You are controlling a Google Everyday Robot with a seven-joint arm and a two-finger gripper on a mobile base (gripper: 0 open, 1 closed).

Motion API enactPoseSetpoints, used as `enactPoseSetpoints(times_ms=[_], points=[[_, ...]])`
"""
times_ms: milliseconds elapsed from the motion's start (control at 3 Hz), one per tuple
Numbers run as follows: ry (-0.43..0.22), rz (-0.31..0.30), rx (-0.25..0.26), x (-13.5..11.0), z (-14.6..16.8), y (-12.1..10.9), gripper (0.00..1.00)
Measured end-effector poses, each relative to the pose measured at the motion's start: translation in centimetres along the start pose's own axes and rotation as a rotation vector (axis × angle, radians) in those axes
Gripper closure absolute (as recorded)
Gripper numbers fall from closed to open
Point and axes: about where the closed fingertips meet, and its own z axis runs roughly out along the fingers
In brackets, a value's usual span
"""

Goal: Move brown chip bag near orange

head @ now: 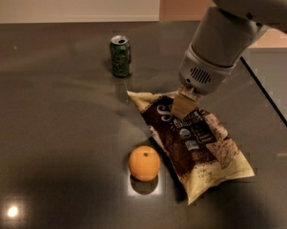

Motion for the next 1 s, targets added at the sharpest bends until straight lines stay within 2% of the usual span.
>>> enactPoseSetpoints(times_ms=[333, 667, 1000], points=[[-0.004, -0.002, 0.005, -0.13, -0.09, 0.02, 0.14], [-0.008, -0.003, 0.009, -0.25, -0.17, 0.05, 0.00], [-0.008, -0.003, 0.009, -0.26, -0.17, 0.05, 0.00]])
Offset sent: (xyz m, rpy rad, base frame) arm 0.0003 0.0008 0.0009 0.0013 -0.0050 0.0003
